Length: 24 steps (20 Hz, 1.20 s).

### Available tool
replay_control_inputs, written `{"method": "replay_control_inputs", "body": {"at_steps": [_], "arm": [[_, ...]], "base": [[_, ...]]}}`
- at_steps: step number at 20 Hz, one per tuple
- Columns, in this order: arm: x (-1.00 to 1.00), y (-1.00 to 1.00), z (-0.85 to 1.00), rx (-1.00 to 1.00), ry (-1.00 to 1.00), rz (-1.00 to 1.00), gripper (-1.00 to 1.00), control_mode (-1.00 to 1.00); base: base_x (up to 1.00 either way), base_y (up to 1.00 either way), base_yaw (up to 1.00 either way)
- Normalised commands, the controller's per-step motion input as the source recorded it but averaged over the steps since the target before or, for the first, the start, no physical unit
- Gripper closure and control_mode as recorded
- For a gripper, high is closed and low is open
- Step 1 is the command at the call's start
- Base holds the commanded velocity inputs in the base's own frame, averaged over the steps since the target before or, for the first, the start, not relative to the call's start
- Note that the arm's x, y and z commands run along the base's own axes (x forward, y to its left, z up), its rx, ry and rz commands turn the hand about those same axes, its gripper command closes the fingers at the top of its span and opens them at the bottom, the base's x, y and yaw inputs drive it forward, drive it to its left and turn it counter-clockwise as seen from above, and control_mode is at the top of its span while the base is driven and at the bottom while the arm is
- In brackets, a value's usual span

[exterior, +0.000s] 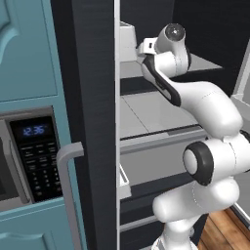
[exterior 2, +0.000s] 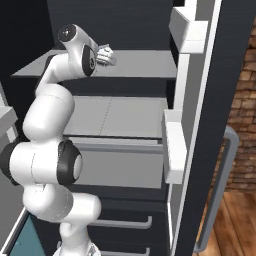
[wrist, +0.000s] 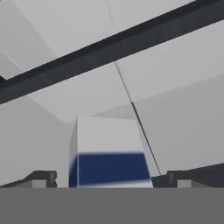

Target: Take a sugar cube from the saucer and place it inside the coffee. Then, grab milk from the fridge and place it next to the coffee on the counter to sweeten the coffee.

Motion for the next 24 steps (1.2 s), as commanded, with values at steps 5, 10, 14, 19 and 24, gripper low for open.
{"method": "replay_control_inputs", "body": {"at_steps": [5, 10, 14, 19, 24], "arm": [[0.23, 0.0, -0.02, -0.01, 0.0, 0.0, -1.0, -1.0], [0.15, 0.0, -0.03, -0.01, 0.0, 0.0, -1.0, -1.0], [0.14, -0.02, -0.05, -0.01, 0.0, 0.0, -1.0, -1.0], [0.1, -0.02, -0.06, -0.01, 0.0, 0.0, 1.0, -1.0], [0.0, 0.0, -0.03, -0.01, 0.0, 0.0, 1.0, -1.0]], "base": [[0.0, 0.0, 0.0], [0.0, 0.0, 0.0], [0.0, 0.0, 0.0], [0.0, 0.0, 0.0], [0.0, 0.0, 0.0]]}}
